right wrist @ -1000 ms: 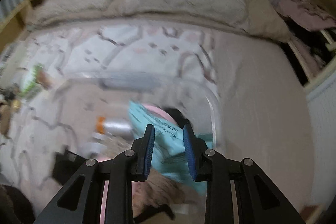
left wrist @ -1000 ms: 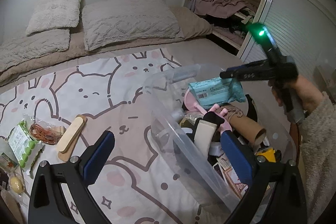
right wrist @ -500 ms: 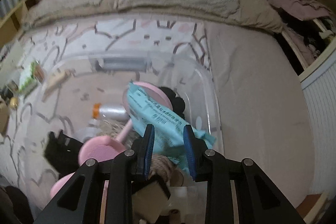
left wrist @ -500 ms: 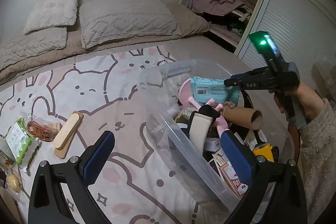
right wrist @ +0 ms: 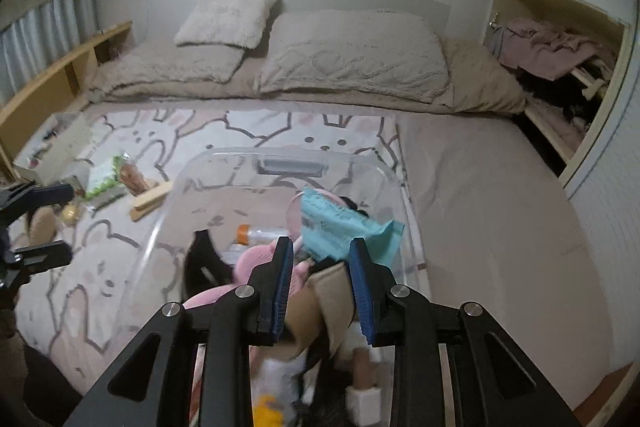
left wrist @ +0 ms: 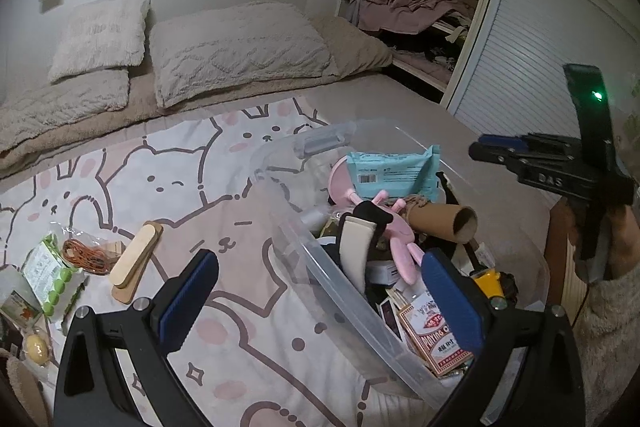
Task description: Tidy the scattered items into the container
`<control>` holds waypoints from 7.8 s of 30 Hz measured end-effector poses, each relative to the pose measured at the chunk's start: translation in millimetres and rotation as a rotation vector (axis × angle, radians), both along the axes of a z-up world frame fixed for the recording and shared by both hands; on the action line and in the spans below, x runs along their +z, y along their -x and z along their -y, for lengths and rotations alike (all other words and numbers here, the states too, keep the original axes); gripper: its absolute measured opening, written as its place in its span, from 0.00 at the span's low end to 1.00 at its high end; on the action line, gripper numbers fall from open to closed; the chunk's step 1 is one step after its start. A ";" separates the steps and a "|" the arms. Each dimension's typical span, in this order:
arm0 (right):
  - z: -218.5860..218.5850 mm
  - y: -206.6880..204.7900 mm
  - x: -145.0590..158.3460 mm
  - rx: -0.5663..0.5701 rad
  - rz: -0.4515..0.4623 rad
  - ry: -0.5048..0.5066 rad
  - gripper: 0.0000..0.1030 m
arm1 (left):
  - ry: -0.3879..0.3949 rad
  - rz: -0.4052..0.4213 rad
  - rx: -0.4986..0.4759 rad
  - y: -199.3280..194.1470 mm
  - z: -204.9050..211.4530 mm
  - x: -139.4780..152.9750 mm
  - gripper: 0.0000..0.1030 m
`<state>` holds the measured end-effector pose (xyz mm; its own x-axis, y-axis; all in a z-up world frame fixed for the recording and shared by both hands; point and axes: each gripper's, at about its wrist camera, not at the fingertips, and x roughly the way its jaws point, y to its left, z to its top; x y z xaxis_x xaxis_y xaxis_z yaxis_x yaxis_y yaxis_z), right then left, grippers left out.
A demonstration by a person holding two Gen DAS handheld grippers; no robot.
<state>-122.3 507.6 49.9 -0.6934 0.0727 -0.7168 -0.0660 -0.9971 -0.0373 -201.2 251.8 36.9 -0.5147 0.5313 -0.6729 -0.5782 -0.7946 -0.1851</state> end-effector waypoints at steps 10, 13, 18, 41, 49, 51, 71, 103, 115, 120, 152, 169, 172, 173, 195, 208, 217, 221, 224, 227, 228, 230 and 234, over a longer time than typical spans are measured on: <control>14.6 -39.4 5.8 0.001 -0.103 -0.002 0.95 | 0.010 -0.049 -0.002 -22.2 -2.8 14.4 0.99; 16.5 -47.9 9.3 -0.005 -0.133 0.007 1.00 | 0.011 -0.060 -0.001 -29.5 -3.2 15.8 0.99; 20.4 -60.1 12.9 0.000 -0.154 0.026 1.00 | -0.001 -0.085 0.003 -39.2 -2.6 20.0 1.00; 68.1 -88.7 28.1 0.040 -0.219 0.061 1.00 | 0.021 -0.185 0.085 -82.8 42.8 46.9 1.00; 108.7 -82.1 24.0 0.100 -0.227 0.087 1.00 | 0.036 -0.216 0.152 -94.0 83.5 49.6 1.00; 117.7 -80.9 23.6 0.115 -0.235 0.097 1.00 | 0.043 -0.220 0.167 -95.8 96.3 48.6 1.00; 222.4 -50.9 8.8 0.259 -0.251 0.136 1.00 | 0.076 -0.231 0.371 -101.6 229.1 31.5 1.00; 267.7 32.4 -157.6 0.226 0.041 0.192 1.00 | 0.249 -0.018 0.572 -38.7 290.4 -146.1 1.00; 269.1 54.3 -235.1 0.160 0.163 0.292 1.00 | 0.336 0.008 0.678 -18.0 297.2 -206.8 1.00; 274.0 58.3 -263.6 0.122 0.221 0.324 1.00 | 0.415 -0.016 0.726 -12.3 305.5 -231.3 1.00; 302.5 54.6 -285.6 0.155 0.143 0.073 1.00 | 0.606 -0.053 0.729 41.2 327.8 -265.9 0.98; 301.0 55.5 -285.2 0.156 0.143 0.082 1.00 | 0.801 -0.206 0.622 67.4 325.7 -280.1 0.23; 301.4 55.3 -284.9 0.156 0.143 0.083 1.00 | 0.761 -0.189 0.597 64.2 325.1 -277.2 0.22; 301.2 55.5 -284.9 0.156 0.143 0.083 1.00 | 0.732 -0.179 0.599 62.9 327.2 -273.8 0.22; 301.1 55.4 -284.5 0.157 0.142 0.087 1.00 | 0.544 -0.132 0.564 29.3 343.0 -254.5 0.47; 299.3 55.8 -284.1 0.162 0.146 0.104 1.00 | 0.390 -0.100 0.470 7.6 316.7 -240.4 0.11; 295.0 57.5 -282.6 0.169 0.151 0.135 1.00 | 0.307 -0.003 0.363 -30.4 274.0 -244.2 0.11; 295.3 57.6 -282.7 0.169 0.150 0.132 1.00 | 0.270 0.036 0.301 -52.6 259.6 -247.3 0.12; 295.8 57.9 -283.2 0.168 0.149 0.127 1.00 | 0.213 0.070 0.255 -60.1 252.6 -249.6 0.13; 296.2 57.5 -283.5 0.168 0.148 0.126 1.00 | 0.162 0.094 0.242 -58.2 252.3 -249.4 0.34; 296.1 57.7 -283.5 0.168 0.148 0.126 1.00 | 0.143 0.093 0.249 -57.8 253.2 -247.5 0.53; 296.5 57.5 -283.6 0.168 0.148 0.124 1.00 | 0.099 0.084 0.275 -57.8 256.0 -242.0 0.73; 296.9 57.9 -283.4 0.168 0.149 0.118 1.00 | 0.040 0.080 0.359 -50.4 263.0 -235.6 0.82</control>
<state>-180.2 210.7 -233.5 -0.5744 -0.1249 -0.8090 0.0985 -0.9917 0.0831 -150.8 -11.2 -198.7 -0.6083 0.2989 -0.7353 -0.2463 -0.9517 -0.1831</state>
